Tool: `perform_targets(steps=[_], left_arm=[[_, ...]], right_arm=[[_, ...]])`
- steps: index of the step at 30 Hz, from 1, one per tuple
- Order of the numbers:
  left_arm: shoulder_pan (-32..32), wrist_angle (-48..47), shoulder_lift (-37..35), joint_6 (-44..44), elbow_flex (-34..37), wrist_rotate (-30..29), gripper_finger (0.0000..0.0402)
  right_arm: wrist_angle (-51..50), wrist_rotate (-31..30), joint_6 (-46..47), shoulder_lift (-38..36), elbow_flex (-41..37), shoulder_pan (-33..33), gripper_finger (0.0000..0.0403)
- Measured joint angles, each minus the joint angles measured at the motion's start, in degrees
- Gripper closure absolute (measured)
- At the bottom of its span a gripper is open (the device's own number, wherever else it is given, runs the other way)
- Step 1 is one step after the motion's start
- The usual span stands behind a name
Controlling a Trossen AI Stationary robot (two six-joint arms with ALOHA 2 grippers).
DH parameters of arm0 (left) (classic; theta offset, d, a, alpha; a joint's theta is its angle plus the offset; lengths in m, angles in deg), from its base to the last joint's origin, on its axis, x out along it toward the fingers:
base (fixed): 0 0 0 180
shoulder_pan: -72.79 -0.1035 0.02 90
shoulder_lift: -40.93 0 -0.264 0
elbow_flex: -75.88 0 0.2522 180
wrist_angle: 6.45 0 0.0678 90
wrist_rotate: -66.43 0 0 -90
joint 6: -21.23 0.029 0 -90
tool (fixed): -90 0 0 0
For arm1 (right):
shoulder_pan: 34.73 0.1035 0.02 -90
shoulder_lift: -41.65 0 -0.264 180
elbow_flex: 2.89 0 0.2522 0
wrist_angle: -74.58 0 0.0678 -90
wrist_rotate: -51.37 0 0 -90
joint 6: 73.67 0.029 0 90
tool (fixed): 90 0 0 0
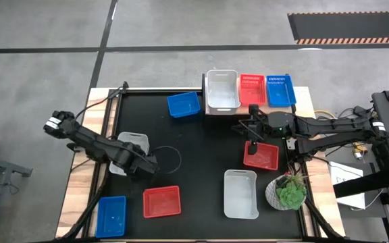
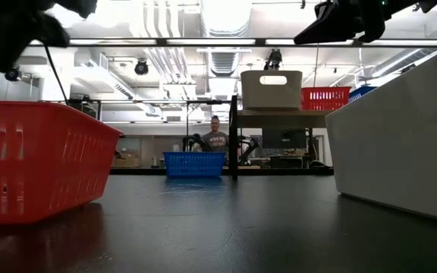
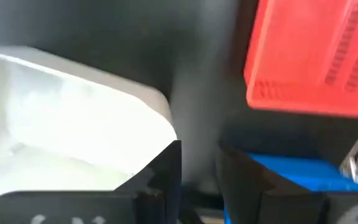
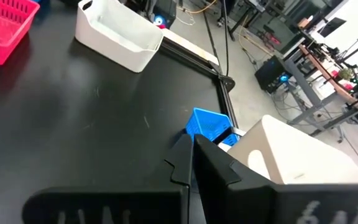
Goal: Stack baskets on shelf by color
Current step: Stack the top gray bin on top of the gray bin on the shelf
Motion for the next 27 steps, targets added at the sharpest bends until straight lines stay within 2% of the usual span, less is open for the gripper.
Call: perform_targets(steps=[4, 7, 15, 20, 27], left_arm=[[1.2, -0.2, -0.3, 3.8, 2.4, 2.5, 0.0316], [1.7, -3.1, -0.3, 9.2, 4.3, 2.7, 0.0298], [1.7, -3.6, -0.5, 9.5, 7.4, 2.2, 0.0231], [2.0, -1.5, -0.5, 9.5, 8.0, 2.6, 0.0227], [2.4, 3.5, -0.5, 5.9, 13.7, 3.6, 0.0227]], right_arm=[[0.0, 0.0, -0.9, 0.1, 0.0, 0.0, 0.0394], [-0.1, 0.0, -1.3, 0.1, 0.0, 0.0, 0.0394], [-2.1, 0.0, -2.4, 0.5, 0.0, 0.0, 0.0394], [-2.2, 0.0, -4.2, 0.9, 0.0, 0.0, 0.0394], [-2.2, -0.1, -6.5, 0.8, 0.0, 0.0, 0.0394]])
